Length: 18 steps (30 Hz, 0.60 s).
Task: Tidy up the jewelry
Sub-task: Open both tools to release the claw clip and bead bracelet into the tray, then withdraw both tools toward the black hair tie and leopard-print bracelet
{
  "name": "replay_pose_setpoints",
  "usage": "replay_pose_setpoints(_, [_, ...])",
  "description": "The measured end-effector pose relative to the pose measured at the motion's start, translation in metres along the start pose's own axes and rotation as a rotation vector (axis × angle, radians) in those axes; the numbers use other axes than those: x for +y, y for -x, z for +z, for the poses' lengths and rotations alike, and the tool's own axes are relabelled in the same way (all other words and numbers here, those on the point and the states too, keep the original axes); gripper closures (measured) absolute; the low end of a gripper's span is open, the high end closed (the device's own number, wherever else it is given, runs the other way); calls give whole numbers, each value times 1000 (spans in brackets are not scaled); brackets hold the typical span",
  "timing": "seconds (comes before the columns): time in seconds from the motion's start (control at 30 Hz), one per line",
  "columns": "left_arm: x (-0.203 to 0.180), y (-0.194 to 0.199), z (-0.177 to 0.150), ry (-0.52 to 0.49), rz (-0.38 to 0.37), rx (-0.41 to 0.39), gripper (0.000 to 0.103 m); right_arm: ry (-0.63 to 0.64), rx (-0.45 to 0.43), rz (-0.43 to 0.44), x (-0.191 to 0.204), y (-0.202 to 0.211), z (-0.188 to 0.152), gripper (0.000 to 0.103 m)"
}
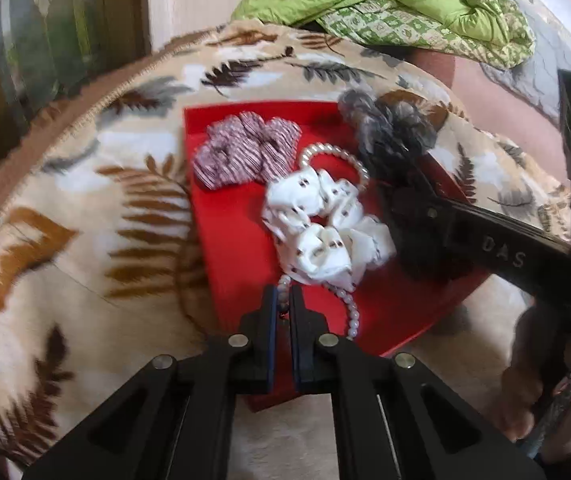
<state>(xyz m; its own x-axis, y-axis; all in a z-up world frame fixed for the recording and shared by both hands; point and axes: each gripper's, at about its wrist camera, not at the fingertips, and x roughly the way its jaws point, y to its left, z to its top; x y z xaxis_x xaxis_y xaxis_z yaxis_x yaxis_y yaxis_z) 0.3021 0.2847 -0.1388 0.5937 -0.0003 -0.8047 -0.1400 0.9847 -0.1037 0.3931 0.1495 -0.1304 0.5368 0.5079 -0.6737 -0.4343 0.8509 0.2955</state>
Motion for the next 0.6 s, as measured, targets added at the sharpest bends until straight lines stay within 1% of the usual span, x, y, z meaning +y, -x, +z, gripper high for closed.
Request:
replay_pose_setpoints(0.07, [-4,1,-2,-22,19,-29,98,30,11,-8,6,-6,-1,69])
replay_pose_setpoints(0.13, [-8,0,-3,-41,42,-43,98,47,10,-37,9,-9,-3,68])
replay_pose_setpoints(0.2, [-10,1,-3,-59,60,-49,97,37,19,-36,8,-12,-4,67])
replay_pose_setpoints(0.23, [-10,2,-3,-64,69,-56,94,24,28,-33,6,-13,-4,65])
replay_pose_setpoints(0.27, [-10,3,-3,-64,70,-63,87,12,36,-30,5,-13,-4,64])
replay_pose_setpoints(0.3, [-9,4,-3,-61,55,-70,86,-8,43,-19,2,-12,-4,62])
replay_pose_setpoints(0.33, [-7,8,-2,-48,36,-78,82,-28,42,-2,-1,-8,-4,58])
replay_pose_setpoints(0.37, [-7,11,-1,-42,33,-88,73,-48,34,11,-3,-2,-3,56])
replay_pose_setpoints(0.4, [-7,16,-1,-37,47,-105,65,-72,14,23,-7,10,-2,47])
replay_pose_setpoints(0.43, [-10,27,-2,-37,47,-140,54,-95,-13,32,-11,26,-2,39])
replay_pose_setpoints(0.47, [-14,35,-3,-37,48,-162,49,-116,-35,43,-15,44,-3,38])
replay_pose_setpoints(0.53, [-28,58,-7,-48,32,-212,47,-153,-74,69,-24,77,-7,37])
replay_pose_setpoints(0.57, [-33,65,-10,-53,24,-225,42,-172,-99,72,-30,101,-13,36])
replay_pose_setpoints(0.6, [-42,77,-15,-63,21,-245,39,-181,-114,67,-34,116,-17,33])
